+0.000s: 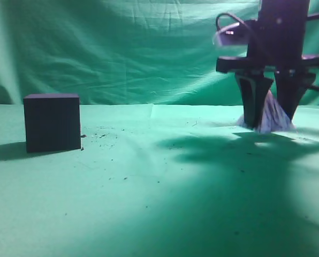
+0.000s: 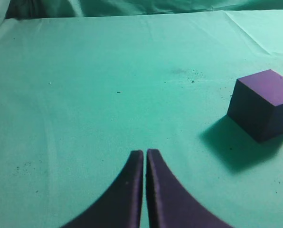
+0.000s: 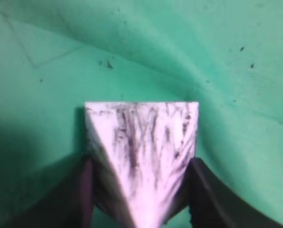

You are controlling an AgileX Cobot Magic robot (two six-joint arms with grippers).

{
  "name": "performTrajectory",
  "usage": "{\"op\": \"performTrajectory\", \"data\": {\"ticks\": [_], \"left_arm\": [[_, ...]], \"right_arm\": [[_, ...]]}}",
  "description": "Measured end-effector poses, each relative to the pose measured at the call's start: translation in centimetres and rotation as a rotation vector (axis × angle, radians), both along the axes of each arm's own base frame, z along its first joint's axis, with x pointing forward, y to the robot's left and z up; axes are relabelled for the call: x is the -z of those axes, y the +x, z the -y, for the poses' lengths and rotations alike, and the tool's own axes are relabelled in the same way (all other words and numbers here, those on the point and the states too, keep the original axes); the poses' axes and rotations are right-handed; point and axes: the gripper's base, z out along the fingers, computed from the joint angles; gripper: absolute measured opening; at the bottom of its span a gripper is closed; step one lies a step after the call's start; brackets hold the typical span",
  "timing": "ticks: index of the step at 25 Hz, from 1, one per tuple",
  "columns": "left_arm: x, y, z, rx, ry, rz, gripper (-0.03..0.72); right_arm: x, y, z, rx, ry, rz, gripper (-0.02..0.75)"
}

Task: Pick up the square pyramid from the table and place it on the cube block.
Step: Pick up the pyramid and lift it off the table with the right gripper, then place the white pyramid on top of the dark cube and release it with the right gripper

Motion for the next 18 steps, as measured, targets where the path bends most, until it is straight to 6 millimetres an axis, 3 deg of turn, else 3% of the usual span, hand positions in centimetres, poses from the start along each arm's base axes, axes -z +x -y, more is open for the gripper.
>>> {"op": "performTrajectory", "data": {"ticks": [6, 9, 12, 15, 18], "left_arm": [[0.0, 0.0, 0.0, 0.000, 0.000, 0.000, 0.000], [0.0, 0.0, 0.0, 0.000, 0.000, 0.000, 0.000], [0.0, 0.0, 0.0, 0.000, 0.000, 0.000, 0.000], [0.0, 0.0, 0.0, 0.000, 0.000, 0.000, 0.000], [0.0, 0.0, 0.0, 0.000, 0.000, 0.000, 0.000]], "right_arm": [[-4.2, -1.1, 0.2, 0.006, 0.045, 0.067, 0.377], [-6.9, -2.0, -1.4, -0.033, 0.067, 0.079, 0.377], [-10.0, -3.0, -5.3, -0.125, 0.126, 0.131, 0.377], [-12.7, -4.5, -10.5, -0.254, 0.192, 0.200, 0.377], [-13.1, -6.1, -15.8, -0.373, 0.218, 0.195, 0.377]]}}
